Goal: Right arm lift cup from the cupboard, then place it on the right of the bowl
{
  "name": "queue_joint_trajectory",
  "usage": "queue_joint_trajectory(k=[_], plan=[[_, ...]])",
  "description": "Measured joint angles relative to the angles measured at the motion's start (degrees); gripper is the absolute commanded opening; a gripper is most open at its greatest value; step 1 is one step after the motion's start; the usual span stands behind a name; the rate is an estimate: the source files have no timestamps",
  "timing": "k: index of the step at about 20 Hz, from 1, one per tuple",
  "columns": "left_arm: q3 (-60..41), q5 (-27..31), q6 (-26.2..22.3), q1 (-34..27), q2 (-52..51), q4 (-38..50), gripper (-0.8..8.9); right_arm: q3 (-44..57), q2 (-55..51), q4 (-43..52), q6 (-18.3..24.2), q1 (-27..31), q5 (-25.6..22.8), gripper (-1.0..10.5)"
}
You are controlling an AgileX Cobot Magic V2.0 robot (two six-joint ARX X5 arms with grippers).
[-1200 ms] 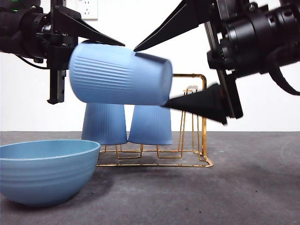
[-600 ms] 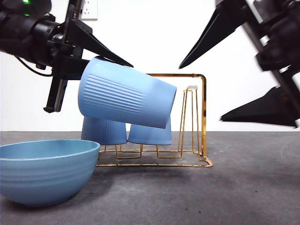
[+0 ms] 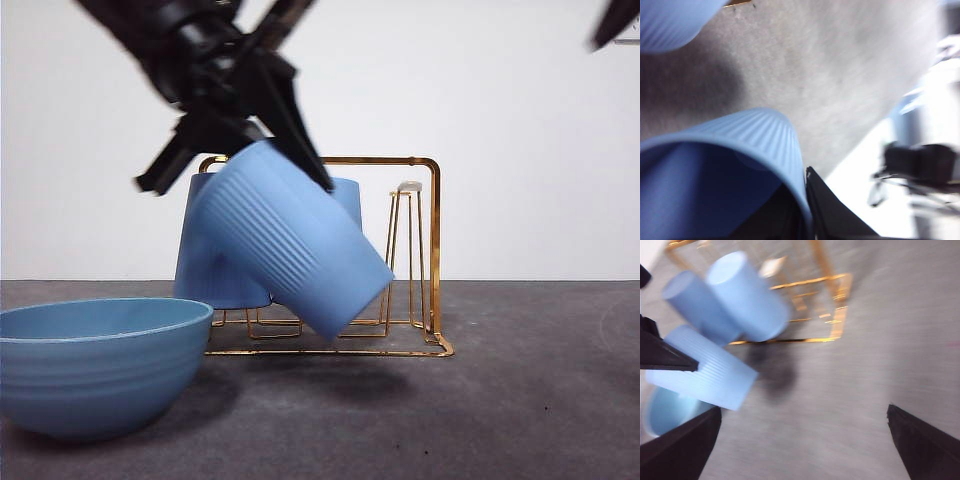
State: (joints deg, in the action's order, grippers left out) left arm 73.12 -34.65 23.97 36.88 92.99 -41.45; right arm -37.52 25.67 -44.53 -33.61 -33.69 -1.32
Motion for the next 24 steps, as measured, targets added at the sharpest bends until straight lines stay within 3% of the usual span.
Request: queue_joint_trajectory(k=[5, 10, 14, 18, 20, 22, 24], plan=[[14.6, 16.7, -9.1, 7.9, 8.6, -13.7, 0.09, -7.2, -8.0, -13.1, 3.3, 0.0, -6.0, 5.5], [21.8, 29.4, -14.3, 13.7, 16.4, -20.7, 0.09, -10.9, -12.2, -18.1, 7.6, 0.0, -5.9, 5.5], [22.3, 34.4, -16.1, 17.4, 18.8, -20.0, 0.09, -11.0, -12.6, -19.5, 8.3, 0.0, -5.9, 5.5], [22.6, 35.9, -16.9, 19.6, 19.8, -20.8, 0.11, -11.0, -12.6, -19.4, 8.3, 0.0, -5.9, 5.5], [22.8, 36.0, -16.9, 19.8, 20.0, -20.7, 1.21, -11.0, -12.6, -19.4, 8.4, 0.0, -5.9, 5.5], [22.8, 36.0, -16.9, 20.0, 20.4, -20.2, 3.26, -11.0, -12.6, -19.5, 8.4, 0.0, -5.9, 5.5], [23.6, 36.0, -16.9, 20.0, 20.6, -20.5, 4.24, -11.0, -12.6, -19.5, 8.4, 0.0, -5.9, 5.5]])
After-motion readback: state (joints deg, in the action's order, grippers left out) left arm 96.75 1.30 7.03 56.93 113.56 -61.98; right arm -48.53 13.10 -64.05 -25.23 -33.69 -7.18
